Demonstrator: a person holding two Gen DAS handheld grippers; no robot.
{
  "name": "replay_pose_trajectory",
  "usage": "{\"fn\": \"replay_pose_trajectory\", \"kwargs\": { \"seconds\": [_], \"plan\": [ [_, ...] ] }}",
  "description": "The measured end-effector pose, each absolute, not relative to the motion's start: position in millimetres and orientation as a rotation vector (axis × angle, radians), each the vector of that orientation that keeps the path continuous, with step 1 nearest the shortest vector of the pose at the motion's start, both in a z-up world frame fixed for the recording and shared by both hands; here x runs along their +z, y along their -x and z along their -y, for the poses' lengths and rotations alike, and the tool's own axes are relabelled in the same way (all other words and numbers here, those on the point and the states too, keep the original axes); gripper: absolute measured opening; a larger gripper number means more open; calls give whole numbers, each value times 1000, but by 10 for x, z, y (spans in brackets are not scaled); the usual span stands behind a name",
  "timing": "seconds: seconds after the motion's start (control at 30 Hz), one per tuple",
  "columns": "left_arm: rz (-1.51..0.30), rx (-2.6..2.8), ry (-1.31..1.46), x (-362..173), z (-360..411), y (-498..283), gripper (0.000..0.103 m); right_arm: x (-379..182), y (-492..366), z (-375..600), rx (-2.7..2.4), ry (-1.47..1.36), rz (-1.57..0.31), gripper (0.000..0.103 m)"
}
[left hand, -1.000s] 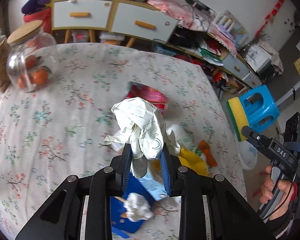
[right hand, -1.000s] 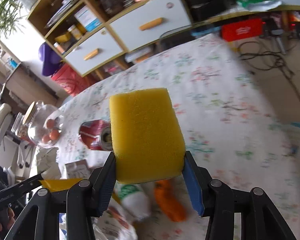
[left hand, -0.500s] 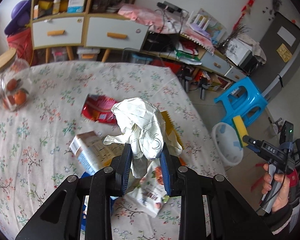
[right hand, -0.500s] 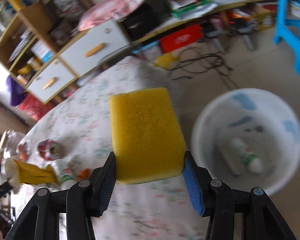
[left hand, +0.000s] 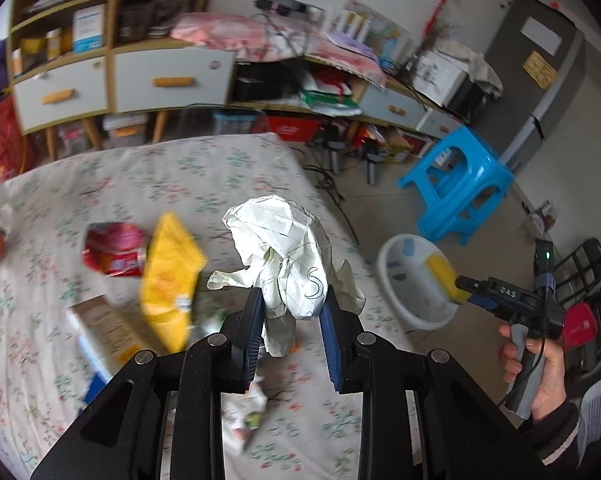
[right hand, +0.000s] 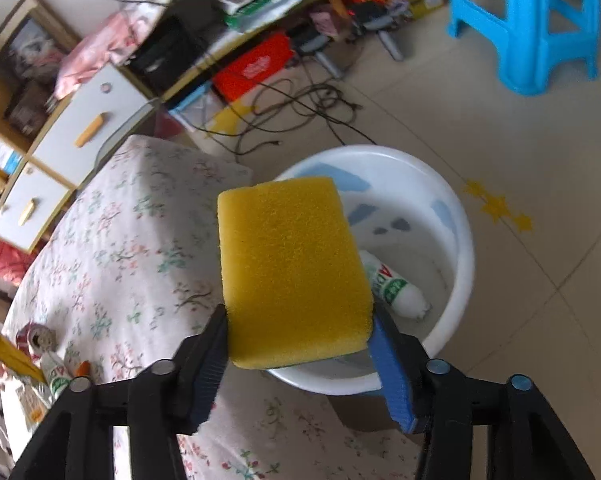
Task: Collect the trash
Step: 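Carry the yellow sponge to the bin and open the right gripper, then drop the crumpled white bag into the bin with the left gripper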
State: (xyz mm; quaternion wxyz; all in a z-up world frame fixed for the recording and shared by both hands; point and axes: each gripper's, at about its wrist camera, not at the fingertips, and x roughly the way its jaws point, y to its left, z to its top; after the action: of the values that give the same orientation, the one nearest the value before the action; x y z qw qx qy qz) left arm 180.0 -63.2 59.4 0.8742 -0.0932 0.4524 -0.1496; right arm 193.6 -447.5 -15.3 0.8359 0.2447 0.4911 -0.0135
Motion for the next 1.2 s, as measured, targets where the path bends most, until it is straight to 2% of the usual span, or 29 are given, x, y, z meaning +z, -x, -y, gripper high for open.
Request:
{"fn": "replay_pose_trajectory", "kwargs": {
  "seconds": [0.23, 0.53, 0.83, 0.87, 0.93, 0.97, 1.0, 1.2],
  "plan": [
    [-992, -399, 124, 403, 1291, -1959, 29, -117, -1872, 4617, -53, -544, -1033, 72],
    [-1057, -519, 66, 49, 2164, -2168, 29, -39, -1687, 4876, -111, -539, -1015, 73],
    [-1078, -577, 44, -168, 2708, -2383, 30, 1, -1601, 5066, -149, -550, -992, 74],
    [-1076, -591, 47, -180, 2739, -2399, 35, 0, -1598, 5078, -151, -553, -992, 74],
    [-1099, -610, 40, -222, 2816, -2449, 57, 0, -1594, 5095, -153, -559, -990, 74],
    [-1106, -592, 35, -233, 2833, -2467, 74, 1, -1592, 5098, -153, -561, -990, 74],
    [-1099, -574, 32, -227, 2834, -2473, 80, 2, -1593, 5100, -152, -563, -990, 74],
    [-1084, -551, 10, -111, 2696, -2384, 86, 26, -1617, 5053, -141, -561, -987, 74]
  ]
}}
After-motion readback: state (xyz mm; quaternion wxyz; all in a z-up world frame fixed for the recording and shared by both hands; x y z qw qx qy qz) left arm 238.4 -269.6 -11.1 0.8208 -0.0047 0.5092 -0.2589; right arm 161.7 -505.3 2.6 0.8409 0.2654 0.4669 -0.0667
